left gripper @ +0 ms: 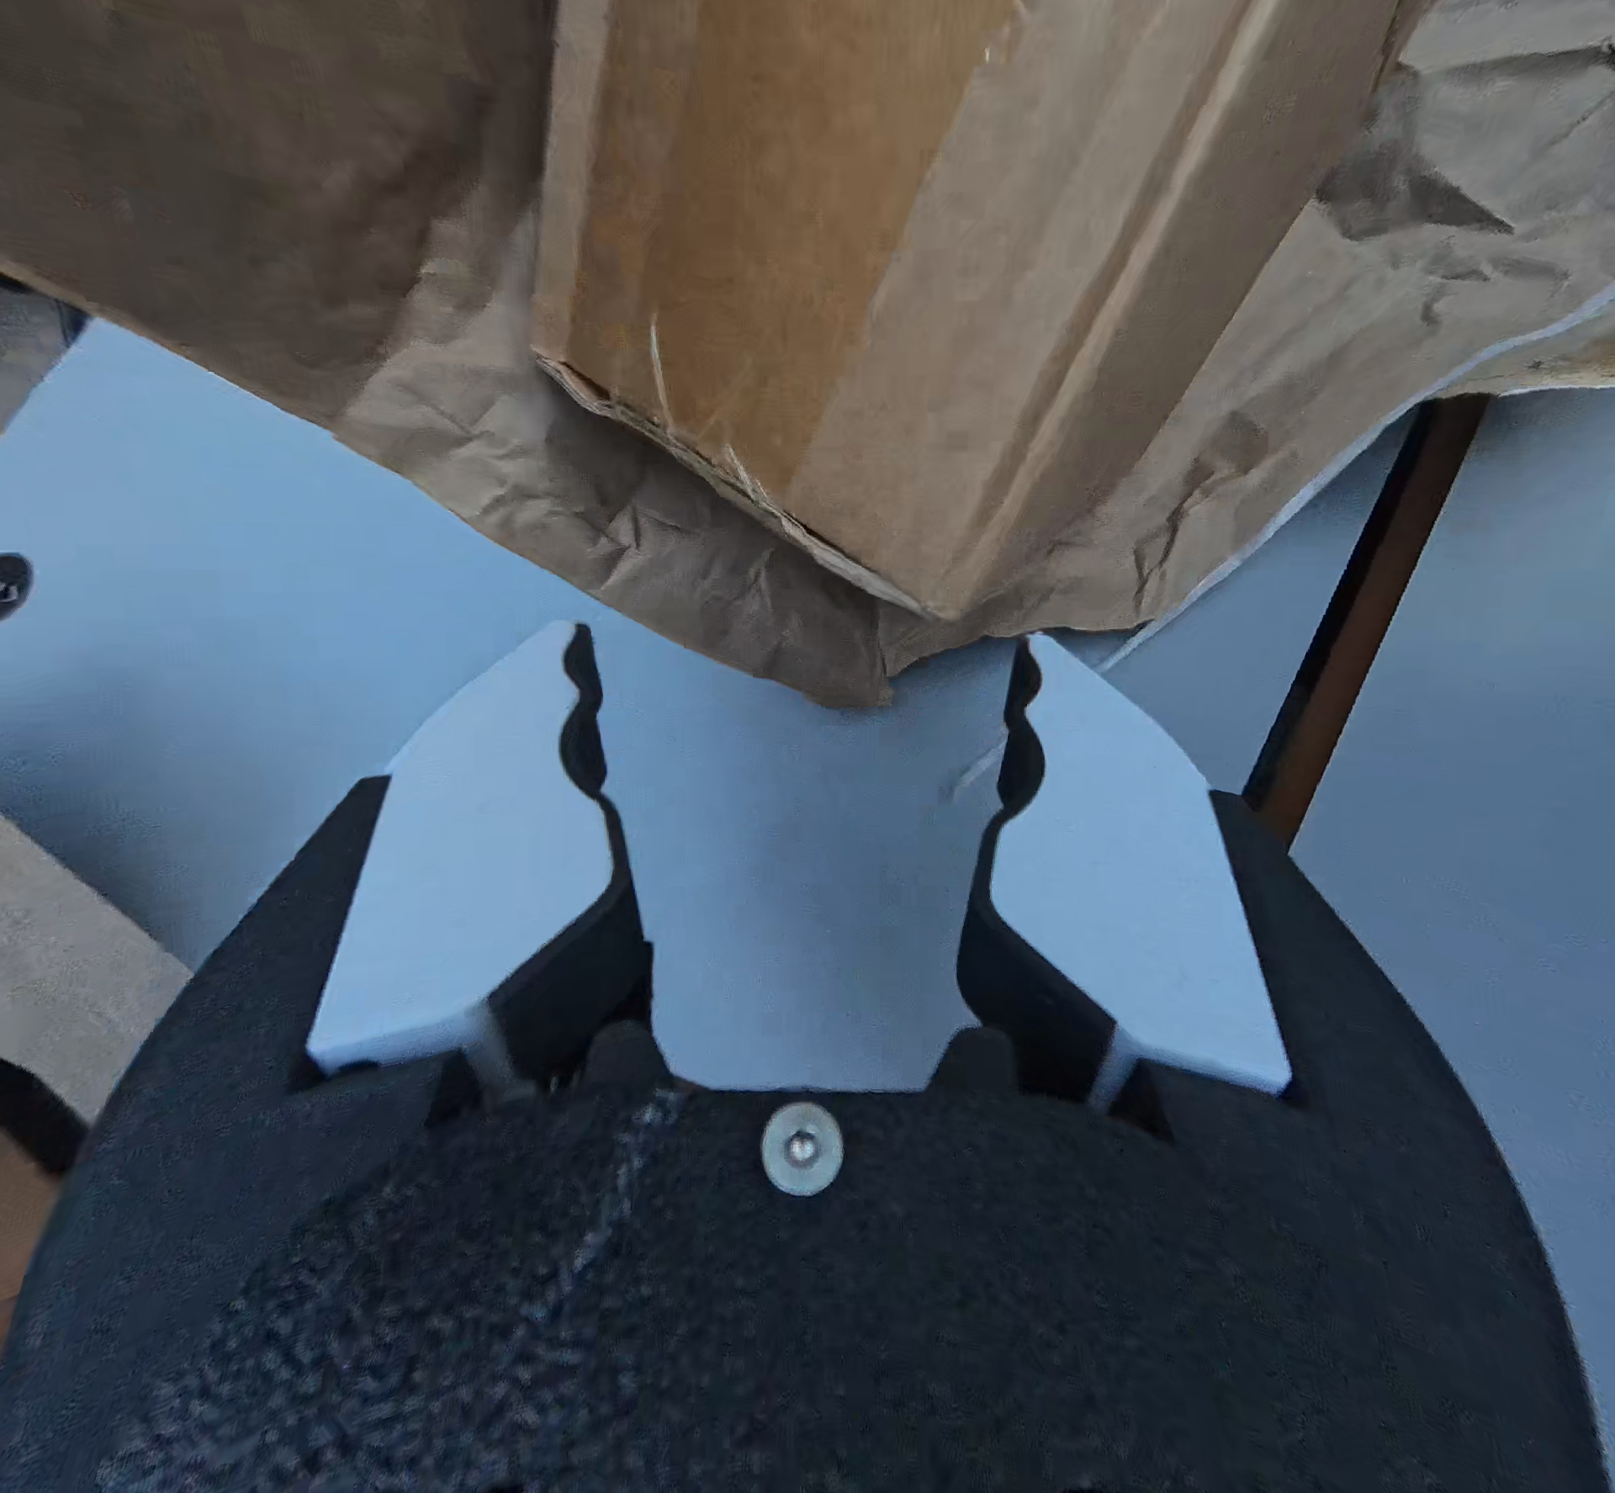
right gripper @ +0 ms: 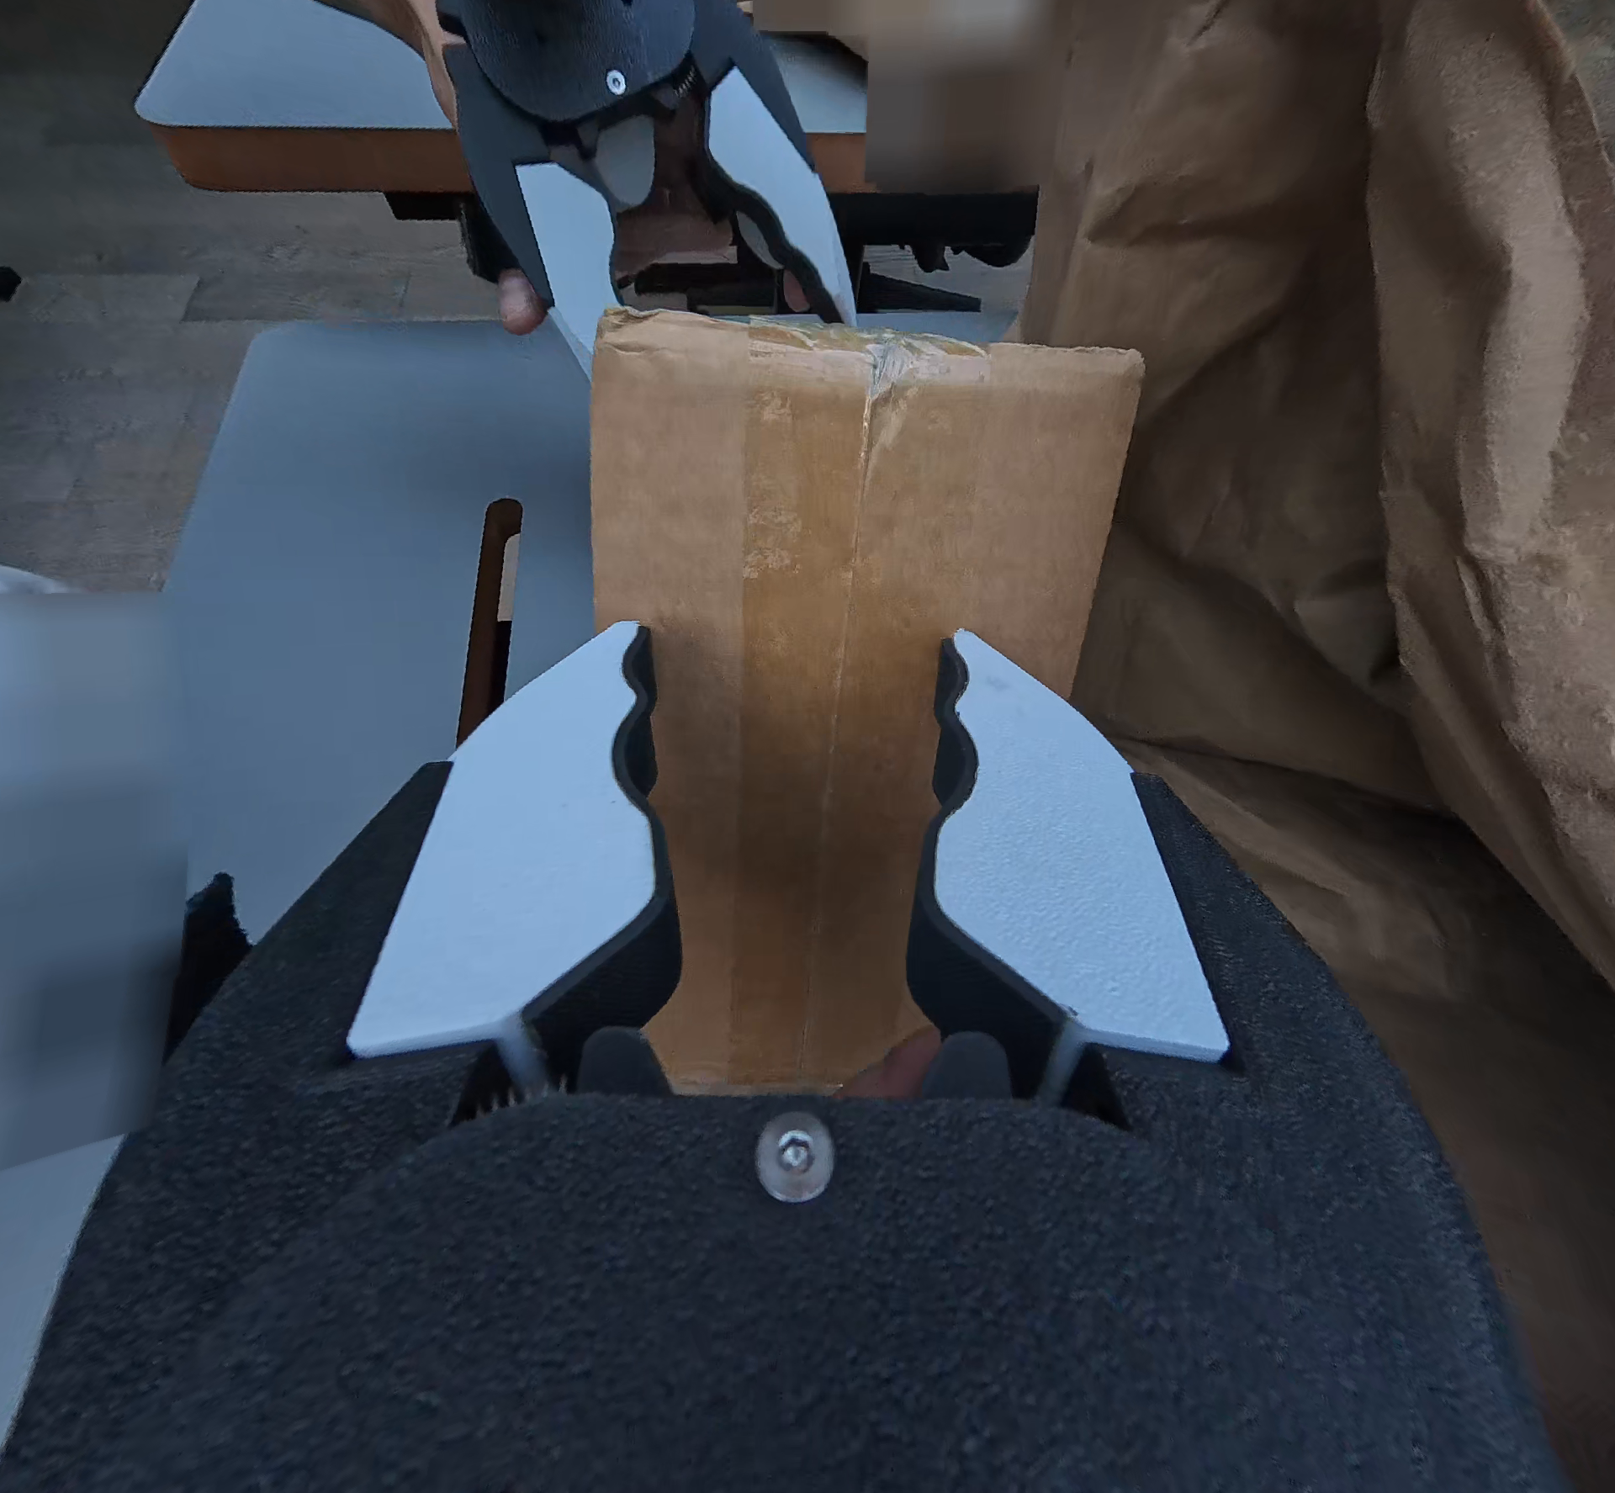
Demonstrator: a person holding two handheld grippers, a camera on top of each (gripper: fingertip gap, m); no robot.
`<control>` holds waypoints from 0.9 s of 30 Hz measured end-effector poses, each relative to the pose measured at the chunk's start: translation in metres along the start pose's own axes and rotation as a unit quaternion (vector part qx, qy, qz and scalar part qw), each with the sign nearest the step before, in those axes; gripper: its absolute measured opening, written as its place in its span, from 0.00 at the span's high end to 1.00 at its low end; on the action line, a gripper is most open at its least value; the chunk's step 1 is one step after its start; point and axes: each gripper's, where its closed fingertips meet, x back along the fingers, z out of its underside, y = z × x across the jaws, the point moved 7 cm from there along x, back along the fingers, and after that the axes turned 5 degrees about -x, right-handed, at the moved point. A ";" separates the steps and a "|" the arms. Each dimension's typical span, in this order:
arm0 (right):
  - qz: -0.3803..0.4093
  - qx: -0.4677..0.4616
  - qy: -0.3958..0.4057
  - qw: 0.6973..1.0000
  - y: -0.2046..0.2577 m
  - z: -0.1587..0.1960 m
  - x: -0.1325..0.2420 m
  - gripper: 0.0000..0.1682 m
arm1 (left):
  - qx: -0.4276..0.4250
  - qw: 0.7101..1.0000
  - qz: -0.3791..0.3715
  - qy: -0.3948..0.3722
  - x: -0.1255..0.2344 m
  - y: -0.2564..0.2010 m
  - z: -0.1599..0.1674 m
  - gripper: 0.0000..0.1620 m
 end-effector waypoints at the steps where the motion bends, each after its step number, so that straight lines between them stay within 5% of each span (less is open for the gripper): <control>1: -0.004 0.003 0.002 1.000 -0.001 -0.005 -0.007 0.64 | 0.004 1.000 -0.010 -0.009 0.007 0.003 -0.003 0.46; 7: -0.026 0.000 0.051 0.998 -0.005 -0.029 -0.060 0.63 | -0.054 0.998 -0.004 0.034 -0.007 -0.011 -0.009 0.43; 11: -0.014 -0.011 0.075 0.997 -0.004 -0.037 -0.089 0.60 | 0.040 0.999 -0.004 0.002 -0.015 -0.005 0.019 0.47; 16: 0.090 -0.178 -0.026 0.980 0.021 -0.053 -0.036 0.53 | 0.027 0.999 -0.018 0.001 -0.019 -0.005 0.036 0.50; 20: 0.206 -0.234 0.062 0.948 0.064 -0.014 -0.017 0.49 | 0.009 1.000 -0.016 -0.006 -0.013 -0.004 0.038 0.47; 24: 0.192 -0.271 0.188 0.924 0.076 0.039 -0.063 0.44 | -0.010 1.000 0.002 -0.006 -0.013 -0.003 0.037 0.48; 27: 0.231 -0.237 0.168 0.928 0.054 0.058 -0.091 0.52 | -0.019 1.000 -0.008 -0.009 -0.015 -0.002 0.037 0.51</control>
